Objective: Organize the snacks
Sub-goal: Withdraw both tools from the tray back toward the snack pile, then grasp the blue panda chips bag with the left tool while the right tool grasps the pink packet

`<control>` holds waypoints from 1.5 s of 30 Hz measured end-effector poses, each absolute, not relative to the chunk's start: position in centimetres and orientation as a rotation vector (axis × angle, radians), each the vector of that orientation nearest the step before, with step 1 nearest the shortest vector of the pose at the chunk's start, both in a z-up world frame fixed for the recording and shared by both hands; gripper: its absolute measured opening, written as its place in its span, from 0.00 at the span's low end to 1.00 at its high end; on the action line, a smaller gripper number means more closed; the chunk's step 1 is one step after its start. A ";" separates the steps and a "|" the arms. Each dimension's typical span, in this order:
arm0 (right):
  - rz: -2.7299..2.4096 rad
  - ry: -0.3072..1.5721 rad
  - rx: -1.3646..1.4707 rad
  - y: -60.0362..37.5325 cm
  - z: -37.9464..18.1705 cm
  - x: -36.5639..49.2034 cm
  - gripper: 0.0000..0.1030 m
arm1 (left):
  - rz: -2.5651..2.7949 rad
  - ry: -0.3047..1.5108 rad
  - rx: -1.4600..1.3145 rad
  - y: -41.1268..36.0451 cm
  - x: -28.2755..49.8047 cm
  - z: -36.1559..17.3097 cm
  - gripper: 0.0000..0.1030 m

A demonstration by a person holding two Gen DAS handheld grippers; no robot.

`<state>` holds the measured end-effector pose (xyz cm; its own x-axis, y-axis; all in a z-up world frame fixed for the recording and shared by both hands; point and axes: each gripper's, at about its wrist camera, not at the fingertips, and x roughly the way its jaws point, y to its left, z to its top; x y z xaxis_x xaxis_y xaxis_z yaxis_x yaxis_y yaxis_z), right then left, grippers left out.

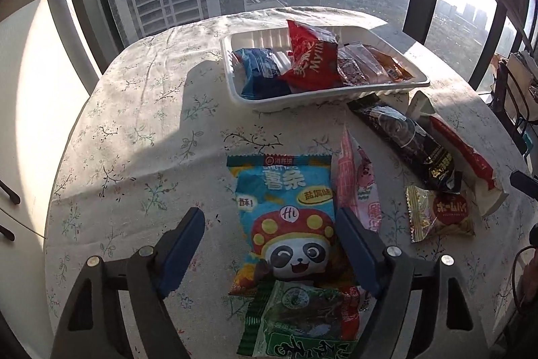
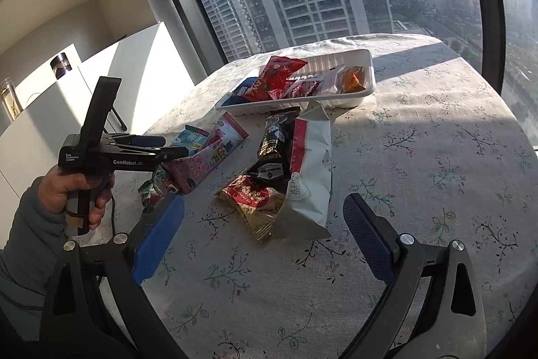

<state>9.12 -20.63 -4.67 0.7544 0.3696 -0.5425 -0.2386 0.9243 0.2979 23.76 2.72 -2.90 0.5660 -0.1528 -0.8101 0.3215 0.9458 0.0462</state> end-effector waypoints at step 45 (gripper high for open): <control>0.425 0.866 0.079 -7.6 -3.9 19.6 0.68 | -0.305 0.866 -0.045 9.8 22.2 -1.9 0.42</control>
<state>19.60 -7.58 -3.93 0.5697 0.3936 -0.7214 -0.3303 0.9135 0.2376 22.18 9.85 -1.87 0.6072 -0.2824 -0.7426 0.2459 0.9556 -0.1624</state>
